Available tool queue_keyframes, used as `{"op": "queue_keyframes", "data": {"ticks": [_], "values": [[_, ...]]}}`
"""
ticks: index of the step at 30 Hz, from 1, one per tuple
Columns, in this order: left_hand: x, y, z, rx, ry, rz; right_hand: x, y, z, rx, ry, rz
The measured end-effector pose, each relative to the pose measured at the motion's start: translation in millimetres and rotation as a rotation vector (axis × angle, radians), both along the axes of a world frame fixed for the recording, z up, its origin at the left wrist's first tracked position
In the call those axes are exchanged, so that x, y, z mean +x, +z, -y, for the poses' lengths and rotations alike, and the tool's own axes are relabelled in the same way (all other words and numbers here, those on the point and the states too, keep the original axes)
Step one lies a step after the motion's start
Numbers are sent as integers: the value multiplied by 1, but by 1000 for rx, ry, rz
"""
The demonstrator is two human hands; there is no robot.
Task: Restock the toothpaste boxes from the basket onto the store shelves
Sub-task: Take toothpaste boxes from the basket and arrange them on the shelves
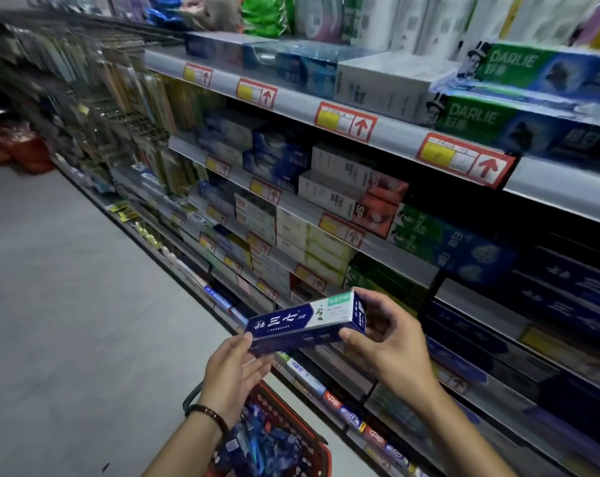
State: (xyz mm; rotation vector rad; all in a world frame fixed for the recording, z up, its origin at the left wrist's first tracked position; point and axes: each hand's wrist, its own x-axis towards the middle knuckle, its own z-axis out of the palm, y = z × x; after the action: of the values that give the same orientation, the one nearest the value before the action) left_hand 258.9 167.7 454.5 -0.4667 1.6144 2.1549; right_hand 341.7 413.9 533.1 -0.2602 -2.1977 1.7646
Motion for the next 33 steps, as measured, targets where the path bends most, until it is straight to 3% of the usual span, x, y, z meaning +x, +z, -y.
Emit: {"op": "queue_keyframes", "data": {"ticks": [8, 16, 28, 33], "values": [[-6, 17, -2, 66, 4, -40, 14, 16, -1, 118, -79, -55], [-13, 36, 1, 84, -11, -129, 32, 17, 16, -106, -288, -136], [-23, 86, -7, 111, -214, -331, 75, 42, 39, -199, -549, -185], [-13, 96, -16, 172, -294, -292, 102, 56, 43, -196, -638, -187]]}}
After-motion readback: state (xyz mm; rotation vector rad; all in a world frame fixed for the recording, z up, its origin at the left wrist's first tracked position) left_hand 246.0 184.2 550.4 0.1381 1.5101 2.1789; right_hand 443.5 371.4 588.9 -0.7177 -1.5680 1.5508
